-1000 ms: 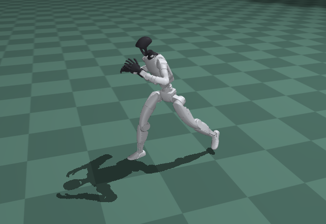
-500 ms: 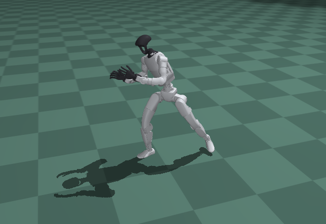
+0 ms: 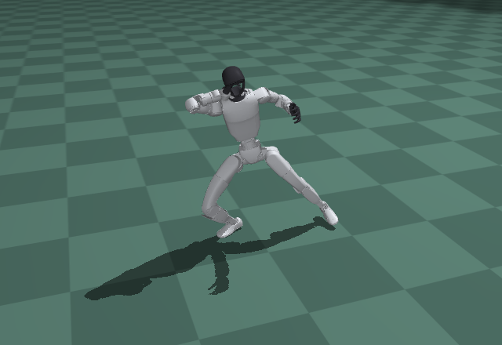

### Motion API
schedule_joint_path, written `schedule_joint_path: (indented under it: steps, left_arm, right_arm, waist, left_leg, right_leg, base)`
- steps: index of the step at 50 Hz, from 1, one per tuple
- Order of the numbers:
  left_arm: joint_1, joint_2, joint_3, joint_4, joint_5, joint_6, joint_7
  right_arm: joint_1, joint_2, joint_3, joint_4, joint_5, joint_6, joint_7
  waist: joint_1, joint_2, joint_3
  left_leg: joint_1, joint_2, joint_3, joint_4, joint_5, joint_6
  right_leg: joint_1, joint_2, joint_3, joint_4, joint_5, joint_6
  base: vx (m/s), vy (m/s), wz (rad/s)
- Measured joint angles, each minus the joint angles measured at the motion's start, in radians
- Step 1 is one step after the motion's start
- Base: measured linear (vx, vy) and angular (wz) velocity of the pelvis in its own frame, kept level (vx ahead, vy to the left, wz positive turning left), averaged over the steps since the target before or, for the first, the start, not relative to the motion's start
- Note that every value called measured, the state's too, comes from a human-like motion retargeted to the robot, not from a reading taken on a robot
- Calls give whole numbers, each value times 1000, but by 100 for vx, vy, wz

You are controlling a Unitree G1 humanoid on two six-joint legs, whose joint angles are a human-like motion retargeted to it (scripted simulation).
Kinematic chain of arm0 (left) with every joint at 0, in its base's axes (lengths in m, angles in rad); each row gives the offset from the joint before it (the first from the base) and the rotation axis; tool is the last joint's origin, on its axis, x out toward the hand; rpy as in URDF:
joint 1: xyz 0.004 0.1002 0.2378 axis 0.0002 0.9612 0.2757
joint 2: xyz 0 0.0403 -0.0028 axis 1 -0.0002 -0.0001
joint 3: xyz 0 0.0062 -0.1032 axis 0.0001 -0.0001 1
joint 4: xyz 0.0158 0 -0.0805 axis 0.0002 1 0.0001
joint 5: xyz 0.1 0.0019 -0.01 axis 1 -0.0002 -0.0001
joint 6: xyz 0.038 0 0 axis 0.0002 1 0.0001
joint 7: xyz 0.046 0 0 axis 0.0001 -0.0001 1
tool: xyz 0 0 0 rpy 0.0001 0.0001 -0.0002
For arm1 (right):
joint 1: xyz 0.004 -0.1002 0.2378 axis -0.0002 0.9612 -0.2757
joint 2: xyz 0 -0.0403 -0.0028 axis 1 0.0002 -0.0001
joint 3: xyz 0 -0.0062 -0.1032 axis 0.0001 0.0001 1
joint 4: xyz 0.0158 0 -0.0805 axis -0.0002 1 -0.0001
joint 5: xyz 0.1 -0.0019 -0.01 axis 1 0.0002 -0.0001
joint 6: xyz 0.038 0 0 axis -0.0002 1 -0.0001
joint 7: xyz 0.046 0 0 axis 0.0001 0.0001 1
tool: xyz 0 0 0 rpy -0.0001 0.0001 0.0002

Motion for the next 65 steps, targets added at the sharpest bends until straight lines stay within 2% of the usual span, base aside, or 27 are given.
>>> schedule_joint_path:
  steps: [5, 8, 10, 13, 15, 18, 21, 23, 25, 28, 30, 31, 33, 36, 38, 40, 43, 46, 48, 49, 50, 52, 55, 58, 60, 62, 65]
  left_arm:
    - [-101, 15, -86, 17, -47, -15, 35]
    - [-138, -65, -146, -17, -115, 4, 31]
    - [-182, -132, -204, -56, -133, 21, 46]
    - [-342, -253, -351, -104, -74, 44, 96]
    - [-478, -332, -461, -115, 31, 57, 125]
    - [-693, -375, -583, -91, 325, 67, 169]
    - [-963, -302, -672, 13, 597, 129, 170]
    - [-1241, -215, -772, 207, 755, 186, 177]
    - [-1638, -177, -998, 599, 924, 205, 275]
    - [-2120, -398, -1408, 1521, 1072, 271, 499]
    - [-2245, -558, -1521, 2027, 1028, 287, 384]
    - [-2261, -556, -1504, 2091, 1036, 276, 305]
    - [-2250, -478, -1456, 2012, 1057, 245, 284]
    - [-2067, -247, -1326, 1479, 978, 199, 572]
    - [-1874, -170, -1208, 1148, 929, 157, 708]
    - [-1629, -133, -1033, 834, 910, 121, 655]
    - [-1208, -177, -776, 431, 802, 80, 419]
    - [-858, -263, -750, 205, 650, 19, 348]
    - [-691, -249, -810, 142, 457, -23, 318]
    - [-631, -236, -853, 137, 324, -29, 278]
    - [-578, -227, -900, 141, 181, -27, 228]
    - [-513, -182, -955, 179, -116, 0, 151]
    - [-451, -168, -959, 245, -354, 40, 98]
    - [-406, -197, -896, 281, -375, 59, 77]
    - [-388, -213, -844, 299, -363, 68, 70]
    - [-374, -266, -800, 299, -546, 35, 105]
    - [-361, -290, -738, 318, -537, 8, 143]
  right_arm:
    - [295, -97, -203, 3, 53, -15, 70]
    - [884, -86, -610, 24, 164, -34, 182]
    - [1359, 27, -924, 45, 244, -37, 274]
    - [1891, 336, -1193, 84, 317, -19, 388]
    - [2137, 561, -1278, 111, 328, -2, 452]
    - [2403, 793, -1321, 145, 337, 24, 545]
    - [2609, 835, -1331, 174, 380, 66, 627]
    - [2708, 768, -1342, 193, 420, 87, 642]
    - [2754, 678, -1354, 221, 419, 79, 586]
    - [2715, 547, -1365, 269, 281, 70, 463]
    - [2648, 486, -1345, 280, 185, 87, 422]
    - [2611, 472, -1345, 270, 153, 90, 415]
    - [2537, 467, -1352, 245, 100, 90, 379]
    - [2378, 509, -1314, 240, 5, 119, 292]
    - [2244, 543, -1278, 277, -67, 166, 315]
    - [2067, 554, -1245, 359, -121, 216, 402]
    - [1713, 520, -1098, 630, -247, 298, 449]
    - [1309, 483, -785, 1154, -352, 425, 307]
    - [1091, 479, -564, 1569, -235, 494, 263]
    - [1030, 473, -511, 1744, -74, 494, 291]
    - [988, 465, -483, 1904, 123, 479, 337]
    - [967, 423, -583, 2058, 551, 419, 296]
    - [1081, 351, -896, 1899, 986, 193, 121]
    - [1467, 397, -1197, 1360, 1120, -21, 224]
    - [1704, 453, -1292, 1066, 1154, -95, 311]
    - [1907, 523, -1333, 829, 1190, -132, 357]
    - [2129, 614, -1376, 585, 1205, -121, 451]
  waist:
    - [-84, 99, 26]
    - [-165, 140, 37]
    - [-208, 155, 43]
    - [-246, 160, 58]
    - [-273, 170, 69]
    - [-364, 176, 70]
    - [-497, 163, 39]
    - [-584, 145, -1]
    - [-635, 110, -30]
    - [-664, 56, -39]
    - [-667, 31, -40]
    - [-654, 22, -37]
    - [-612, 3, -33]
    - [-529, -3, -34]
    - [-480, 11, -53]
    - [-438, 37, -78]
    - [-337, 78, -121]
    - [-152, 89, -148]
    - [-17, 69, -149]
    - [45, 58, -149]
    - [105, 49, -150]
    - [154, 30, -143]
    - [128, 38, -114]
    - [58, 49, -60]
    - [30, 45, -17]
    - [15, 40, 28]
    - [-2, 53, 97]
  left_leg:
    - [13, 46, 97, -9, 41, 0]
    - [51, 73, 174, -11, 118, 0]
    - [80, 107, 231, 10, 170, 6]
    - [85, 84, 214, 96, 207, 56]
    - [62, 30, 110, 185, 175, 71]
    - [1, -121, -68, 323, 40, 67]
    - [-83, -232, -86, 437, -98, 84]
    - [-143, -262, -17, 490, -186, 118]
    - [-201, -278, 68, 512, -277, 163]
    - [-276, -308, 145, 441, -371, 220]
    - [-305, -328, 151, 318, -373, 221]
    - [-303, -328, 140, 253, -344, 207]
    - [-288, -317, 126, 181, -289, 189]
    - [-221, -283, 189, 230, -309, 184]
    - [-160, -278, 244, 223, -344, 184]
    - [-115, -287, 272, 183, -365, 196]
    - [-98, -303, 283, 159, -376, 203]
    - [-74, -317, 320, 146, -384, 181]
    - [-58, -328, 344, 137, -388, 170]
    - [-58, -336, 344, 135, -388, 171]
    - [-63, -345, 339, 133, -387, 173]
    - [-83, -350, 284, 142, -387, 181]
    - [-115, -335, 140, 162, -383, 181]
    - [-111, -307, -10, 146, -361, 150]
    - [-100, -290, -82, 113, -341, 140]
    - [-95, -273, -131, 80, -325, 145]
    - [-100, -235, -180, 55, -317, 149]
  right_leg:
    - [24, 50, -53, -18, -18, -34]
    - [79, 126, -87, -100, -3, -52]
    - [134, 213, -114, -185, 10, -67]
    - [218, 338, -107, -387, 69, -75]
    - [279, 428, -82, -548, 128, -68]
    - [370, 535, -19, -815, 246, -27]
    - [461, 597, 49, -1076, 360, 16]
    - [515, 609, 84, -1217, 418, 47]
    - [556, 601, 109, -1316, 454, 95]
    - [600, 579, 142, -1392, 480, 164]
    - [619, 584, 180, -1413, 484, 181]
    - [628, 598, 213, -1414, 482, 172]
    - [647, 623, 289, -1414, 475, 142]
    - [681, 640, 406, -1413, 460, 93]
    - [695, 637, 435, -1408, 448, 73]
    - [701, 620, 383, -1391, 440, 66]
    - [703, 574, 194, -1363, 457, 73]
    - [700, 549, 115, -1347, 470, 68]
    - [690, 536, 120, -1329, 457, 57]
    - [687, 527, 118, -1321, 448, 55]
    - [685, 518, 112, -1315, 440, 55]
    - [705, 509, 49, -1297, 421, 40]
    - [767, 518, -108, -1236, 418, -9]
    - [764, 542, -140, -1053, 433, -64]
    - [702, 565, -61, -901, 452, -73]
    - [629, 603, 32, -805, 462, -42]
    - [555, 621, 52, -792, 449, 3]
  base:
    - [0, -10, -21]
    - [11, -9, -77]
    - [18, -14, -123]
    - [19, -7, -152]
    - [19, -1, -184]
    - [18, 5, -194]
    - [15, 9, -175]
    - [13, 13, -142]
    - [10, 17, -120]
    - [9, 22, -116]
    - [12, 24, -164]
    - [15, 24, -211]
    - [18, 24, -243]
    - [20, 26, -224]
    - [18, 30, -132]
    - [14, 31, -58]
    - [11, 28, -22]
    - [10, 21, -48]
    - [9, 13, -39]
    - [8, 9, 8]
    - [8, 6, 67]
    - [10, 2, 147]
    - [13, -4, 244]
    - [11, -13, 243]
    - [7, -20, 179]
    - [5, -25, 131]
    - [3, -28, 81]
